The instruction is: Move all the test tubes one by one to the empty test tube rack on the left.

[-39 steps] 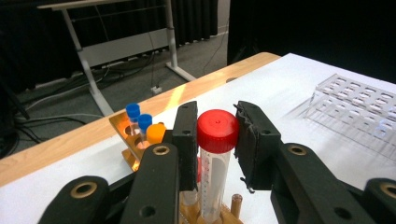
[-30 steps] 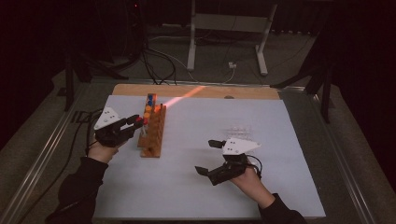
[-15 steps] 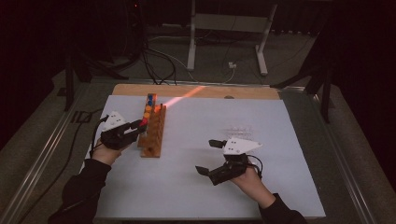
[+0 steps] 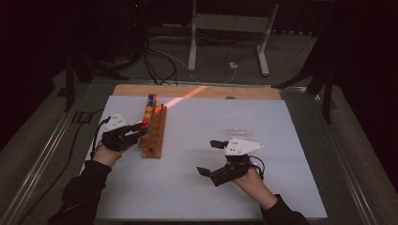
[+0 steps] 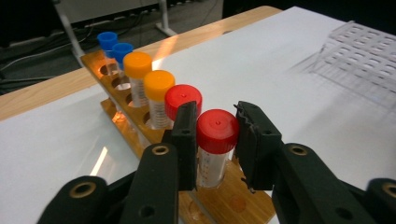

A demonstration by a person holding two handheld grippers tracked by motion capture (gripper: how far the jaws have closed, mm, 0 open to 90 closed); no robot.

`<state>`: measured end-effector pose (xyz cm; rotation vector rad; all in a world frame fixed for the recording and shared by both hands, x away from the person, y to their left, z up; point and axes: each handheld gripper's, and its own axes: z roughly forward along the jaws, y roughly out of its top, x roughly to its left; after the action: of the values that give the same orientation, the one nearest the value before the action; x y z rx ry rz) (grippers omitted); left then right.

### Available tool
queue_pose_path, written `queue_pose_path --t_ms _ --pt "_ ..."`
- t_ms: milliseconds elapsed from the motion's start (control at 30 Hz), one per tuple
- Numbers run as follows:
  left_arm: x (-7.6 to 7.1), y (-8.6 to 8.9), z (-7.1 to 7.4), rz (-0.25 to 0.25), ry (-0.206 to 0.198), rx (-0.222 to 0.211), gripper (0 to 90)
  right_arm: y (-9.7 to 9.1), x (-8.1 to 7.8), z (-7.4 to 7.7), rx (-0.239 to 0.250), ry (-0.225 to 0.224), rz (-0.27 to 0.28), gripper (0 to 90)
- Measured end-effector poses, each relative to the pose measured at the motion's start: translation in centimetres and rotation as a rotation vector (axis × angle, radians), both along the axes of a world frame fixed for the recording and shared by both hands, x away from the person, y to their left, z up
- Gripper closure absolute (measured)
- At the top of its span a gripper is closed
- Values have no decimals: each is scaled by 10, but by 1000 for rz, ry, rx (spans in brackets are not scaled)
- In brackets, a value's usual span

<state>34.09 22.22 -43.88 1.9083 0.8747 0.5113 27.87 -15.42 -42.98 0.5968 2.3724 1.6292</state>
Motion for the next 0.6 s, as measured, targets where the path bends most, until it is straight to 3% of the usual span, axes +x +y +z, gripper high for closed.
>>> queue_pose_path --t_ms 133,367,467,600 --pt "-5 -2 7 -19 -3 -22 513 -1 0 1 2 1 -4 18" --pt "-19 -12 15 -70 2 -26 281 -3 0 1 3 -3 -10 18" --pt "-25 -16 17 -93 2 -48 176 -3 -1 2 3 -5 -11 18" --pt "-33 -19 20 -173 28 -98 48 -5 0 1 4 0 -14 18"
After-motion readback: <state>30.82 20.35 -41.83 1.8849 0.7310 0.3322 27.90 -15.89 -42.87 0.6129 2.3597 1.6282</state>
